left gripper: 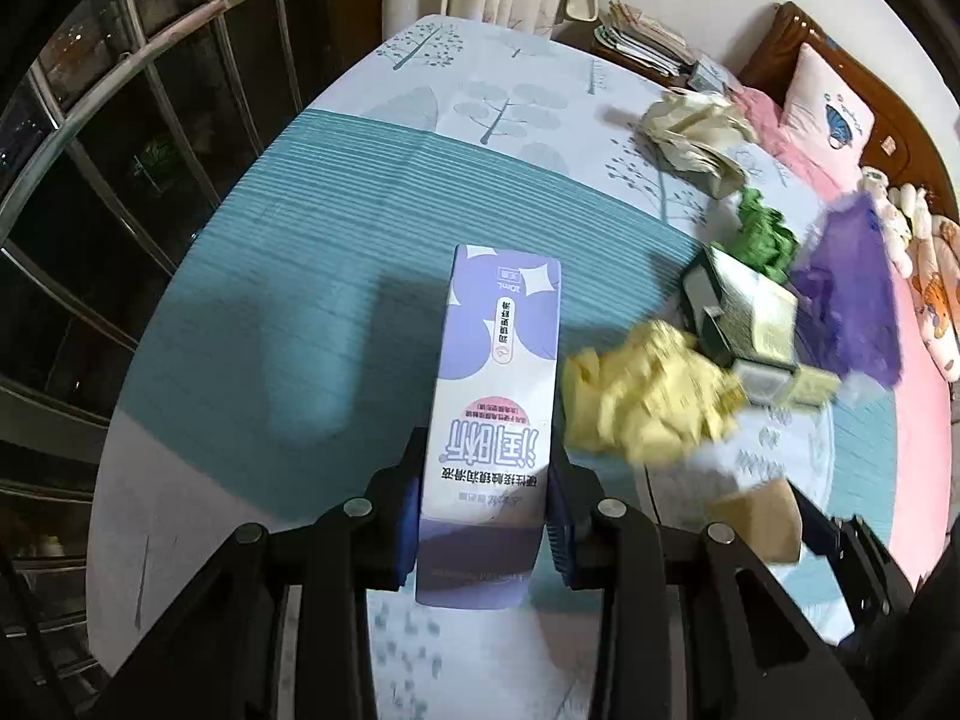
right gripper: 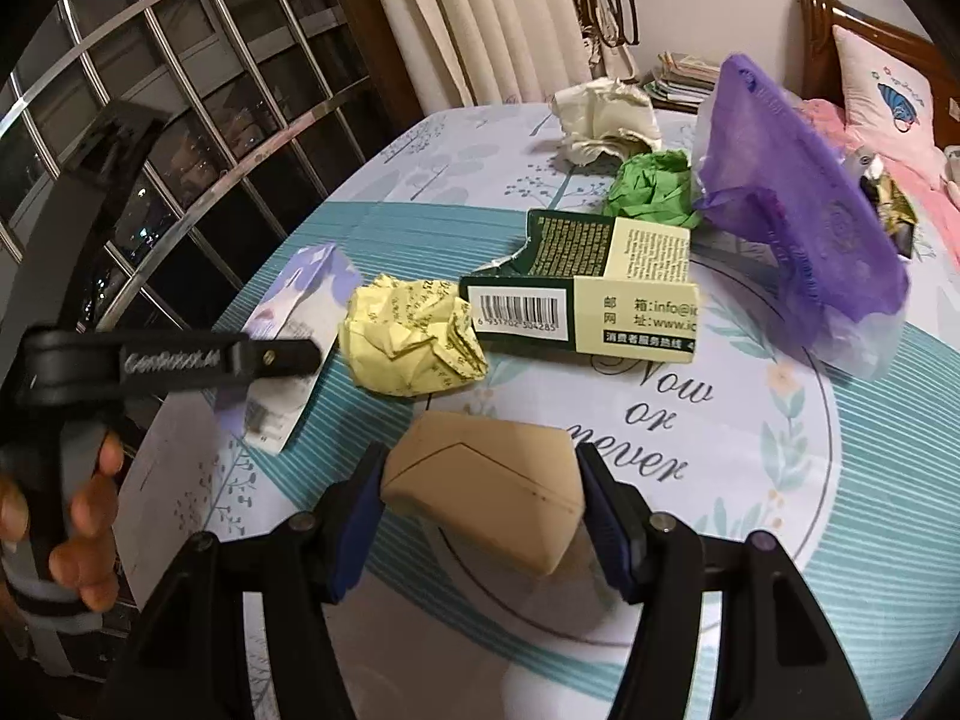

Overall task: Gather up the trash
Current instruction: 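Carry the milk box and tan box down over the blue bin and open both tools, then raise both empty tools back up toward the table, then grasp the green cigarette box with right tool while left tool grasps the crumpled yellow paper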

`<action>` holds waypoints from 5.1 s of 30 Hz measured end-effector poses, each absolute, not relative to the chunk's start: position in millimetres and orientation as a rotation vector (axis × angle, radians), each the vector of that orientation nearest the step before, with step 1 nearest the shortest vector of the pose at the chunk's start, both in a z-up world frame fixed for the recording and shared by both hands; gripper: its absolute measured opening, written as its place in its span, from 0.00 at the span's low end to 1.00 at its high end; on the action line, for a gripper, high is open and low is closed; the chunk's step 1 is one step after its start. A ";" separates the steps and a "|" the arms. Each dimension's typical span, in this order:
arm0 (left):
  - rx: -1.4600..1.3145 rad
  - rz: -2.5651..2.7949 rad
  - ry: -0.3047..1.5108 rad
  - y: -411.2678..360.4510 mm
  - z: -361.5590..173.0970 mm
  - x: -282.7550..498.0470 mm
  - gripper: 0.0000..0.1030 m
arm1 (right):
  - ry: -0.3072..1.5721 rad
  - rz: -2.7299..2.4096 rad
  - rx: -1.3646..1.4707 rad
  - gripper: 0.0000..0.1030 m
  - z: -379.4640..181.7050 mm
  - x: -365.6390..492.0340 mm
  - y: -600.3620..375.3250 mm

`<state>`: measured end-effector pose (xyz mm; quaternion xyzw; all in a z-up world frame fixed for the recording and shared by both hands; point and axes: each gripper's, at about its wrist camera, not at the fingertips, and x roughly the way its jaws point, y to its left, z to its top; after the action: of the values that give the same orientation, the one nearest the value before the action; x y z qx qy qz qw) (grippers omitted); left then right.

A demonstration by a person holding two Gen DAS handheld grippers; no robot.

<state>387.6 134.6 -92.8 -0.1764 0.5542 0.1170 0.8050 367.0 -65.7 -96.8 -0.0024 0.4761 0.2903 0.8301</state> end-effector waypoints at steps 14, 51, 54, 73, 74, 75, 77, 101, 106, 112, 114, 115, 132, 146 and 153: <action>-0.311 0.096 1.119 109.1 -23.0 258.1 0.32 | 0.920 0.522 0.040 0.60 -35.9 264.9 -72.5; -0.150 -0.231 1.305 57.7 -132.8 28.2 0.32 | 1.144 0.292 0.188 0.60 -146.0 19.2 -97.3; -0.157 -0.233 1.358 47.0 -176.6 29.9 0.32 | 1.189 0.262 0.217 0.60 -185.0 20.0 -105.2; -0.062 -0.171 1.470 21.1 -346.4 67.2 0.77 | 1.359 0.204 0.280 0.60 -342.1 24.3 -133.6; -0.055 -0.159 1.463 22.1 -347.9 66.9 0.77 | 1.363 0.205 0.280 0.60 -344.4 25.0 -132.6; -0.046 -0.141 1.454 23.8 -351.7 66.8 0.77 | 1.367 0.208 0.284 0.60 -347.5 25.4 -131.6; -0.040 -0.112 1.447 26.8 -353.5 66.2 0.77 | 1.372 0.212 0.288 0.60 -348.9 27.6 -127.9; -0.098 0.046 1.354 71.7 -256.3 56.7 0.78 | 1.297 0.253 0.224 0.70 -271.8 38.3 -103.1; -0.088 0.038 1.314 72.7 -205.2 56.3 0.78 | 1.250 0.245 0.213 0.70 -229.9 35.8 -104.0; -0.078 0.026 1.272 76.5 -141.9 50.9 0.78 | 1.211 0.239 0.190 0.70 -173.8 28.0 -106.3; -0.087 0.020 1.262 79.3 -120.1 47.9 0.78 | 1.199 0.244 0.186 0.70 -156.7 25.7 -106.9; -0.090 0.019 1.258 79.9 -112.7 47.2 0.78 | 1.187 0.250 0.179 0.70 -145.8 24.5 -107.9; -0.045 -0.031 1.039 90.5 20.8 34.0 0.78 | 0.970 0.150 0.128 0.70 -19.4 15.6 -129.3; -0.038 -0.052 0.904 98.5 70.0 72.8 0.79 | 0.853 0.154 0.156 0.70 48.2 59.8 -131.8; -0.008 -0.024 0.899 88.3 69.0 122.7 0.81 | 0.895 0.235 0.268 0.70 44.6 127.9 -136.6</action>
<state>122.7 88.3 69.0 -0.0036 0.4347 -0.0118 0.9005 127.9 -136.6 44.6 0.1287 0.4305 0.1132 0.8862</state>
